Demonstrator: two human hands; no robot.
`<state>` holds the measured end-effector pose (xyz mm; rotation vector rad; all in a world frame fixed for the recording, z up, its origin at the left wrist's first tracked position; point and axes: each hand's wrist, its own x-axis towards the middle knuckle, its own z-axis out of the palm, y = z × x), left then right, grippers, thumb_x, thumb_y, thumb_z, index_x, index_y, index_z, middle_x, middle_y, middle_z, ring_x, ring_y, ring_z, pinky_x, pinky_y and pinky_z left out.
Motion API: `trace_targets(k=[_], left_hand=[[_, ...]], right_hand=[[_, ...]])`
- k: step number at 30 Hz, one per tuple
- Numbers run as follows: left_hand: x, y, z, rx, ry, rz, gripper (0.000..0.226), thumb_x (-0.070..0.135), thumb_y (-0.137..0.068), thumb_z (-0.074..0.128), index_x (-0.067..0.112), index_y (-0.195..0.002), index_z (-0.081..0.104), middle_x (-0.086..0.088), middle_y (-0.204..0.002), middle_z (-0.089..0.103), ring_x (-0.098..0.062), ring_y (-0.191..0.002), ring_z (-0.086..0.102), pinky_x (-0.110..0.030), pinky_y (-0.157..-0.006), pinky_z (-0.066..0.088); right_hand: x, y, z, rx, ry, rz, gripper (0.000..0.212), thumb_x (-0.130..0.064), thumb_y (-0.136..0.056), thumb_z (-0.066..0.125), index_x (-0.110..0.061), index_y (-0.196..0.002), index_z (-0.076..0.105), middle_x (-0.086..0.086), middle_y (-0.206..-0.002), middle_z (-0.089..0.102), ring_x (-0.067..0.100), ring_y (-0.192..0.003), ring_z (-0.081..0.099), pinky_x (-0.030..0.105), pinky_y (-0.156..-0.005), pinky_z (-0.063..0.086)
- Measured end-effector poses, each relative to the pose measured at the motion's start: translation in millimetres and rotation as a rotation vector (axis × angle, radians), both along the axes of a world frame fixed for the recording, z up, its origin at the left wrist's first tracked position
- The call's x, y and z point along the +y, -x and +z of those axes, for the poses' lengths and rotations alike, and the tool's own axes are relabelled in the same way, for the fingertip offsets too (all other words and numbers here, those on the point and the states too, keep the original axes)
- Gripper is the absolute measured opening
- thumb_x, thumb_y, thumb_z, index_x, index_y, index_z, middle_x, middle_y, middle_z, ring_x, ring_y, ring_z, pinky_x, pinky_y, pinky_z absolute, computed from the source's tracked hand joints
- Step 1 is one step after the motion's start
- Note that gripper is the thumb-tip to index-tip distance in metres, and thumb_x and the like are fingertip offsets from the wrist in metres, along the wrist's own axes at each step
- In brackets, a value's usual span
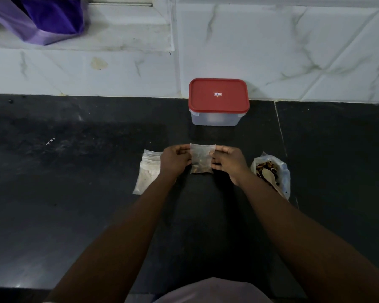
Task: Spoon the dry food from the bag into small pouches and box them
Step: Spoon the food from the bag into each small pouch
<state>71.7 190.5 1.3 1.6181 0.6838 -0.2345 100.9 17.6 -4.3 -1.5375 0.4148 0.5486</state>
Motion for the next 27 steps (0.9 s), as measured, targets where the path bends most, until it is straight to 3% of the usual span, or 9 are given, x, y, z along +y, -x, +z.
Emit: trace_targets(k=[4, 6, 9, 13, 20, 27], left_hand=[[3.1, 1.4, 0.5, -0.041, -0.044, -0.023, 0.032, 0.004, -0.095, 0.066, 0.018, -0.124, 0.070, 0.004, -0.109, 0.075, -0.006, -0.097, 0.071, -0.028, -0.088, 0.061], [5.5, 4.3, 3.6, -0.052, -0.061, -0.040, 0.036, 0.005, -0.094, 0.068, 0.016, -0.128, 0.068, 0.006, -0.112, 0.074, -0.007, -0.102, 0.069, -0.033, -0.097, 0.058], [13.0, 12.4, 10.6, -0.087, -0.166, -0.097, 0.036, 0.011, -0.093, 0.072, 0.017, -0.128, 0.068, 0.003, -0.119, 0.073, -0.008, -0.108, 0.067, -0.032, -0.101, 0.055], [30.3, 30.4, 19.5, -0.129, -0.405, -0.176, 0.035, 0.012, -0.092, 0.073, 0.014, -0.127, 0.069, -0.001, -0.124, 0.070, -0.006, -0.107, 0.063, -0.019, -0.092, 0.047], [54.8, 62.5, 14.3, -0.014, -0.807, -0.126, 0.060, 0.034, -0.080, 0.084, 0.021, -0.133, 0.060, -0.007, -0.141, 0.047, -0.027, -0.131, 0.045, -0.042, -0.103, 0.043], [67.3, 83.2, 10.2, 0.122, -0.745, 0.048, 0.079, 0.037, -0.078, 0.085, 0.018, -0.143, 0.044, -0.009, -0.149, 0.037, -0.032, -0.139, 0.036, -0.050, -0.112, 0.035]], right_hand=[[-2.9, 0.4, 1.8, -0.005, 0.030, -0.028, 0.027, -0.007, -0.095, 0.068, -0.013, -0.122, 0.068, 0.008, -0.103, 0.076, 0.019, -0.094, 0.075, 0.032, -0.076, 0.063], [-5.8, 1.9, 2.1, -0.126, 0.224, -0.038, 0.031, -0.010, -0.093, 0.070, -0.018, -0.123, 0.069, 0.000, -0.104, 0.075, 0.016, -0.099, 0.073, 0.036, -0.084, 0.063], [-4.3, 10.1, 13.6, -0.336, 0.460, -0.056, 0.018, -0.017, -0.092, 0.071, -0.028, -0.107, 0.070, -0.011, -0.095, 0.071, 0.006, -0.089, 0.068, 0.035, -0.086, 0.061], [15.8, 27.6, 25.0, -0.407, 0.413, 0.062, 0.011, -0.015, -0.091, 0.072, -0.026, -0.094, 0.074, -0.009, -0.085, 0.072, 0.007, -0.079, 0.070, 0.034, -0.078, 0.063], [61.9, 47.0, 23.5, -0.382, 0.383, 0.355, 0.011, -0.020, -0.094, 0.072, -0.029, -0.100, 0.073, -0.012, -0.094, 0.071, 0.006, -0.089, 0.070, 0.037, -0.084, 0.063], [91.7, 58.2, 19.0, -0.353, 0.374, 0.404, 0.013, -0.014, -0.094, 0.071, -0.018, -0.105, 0.076, -0.007, -0.088, 0.073, 0.009, -0.079, 0.072, 0.032, -0.076, 0.064]])
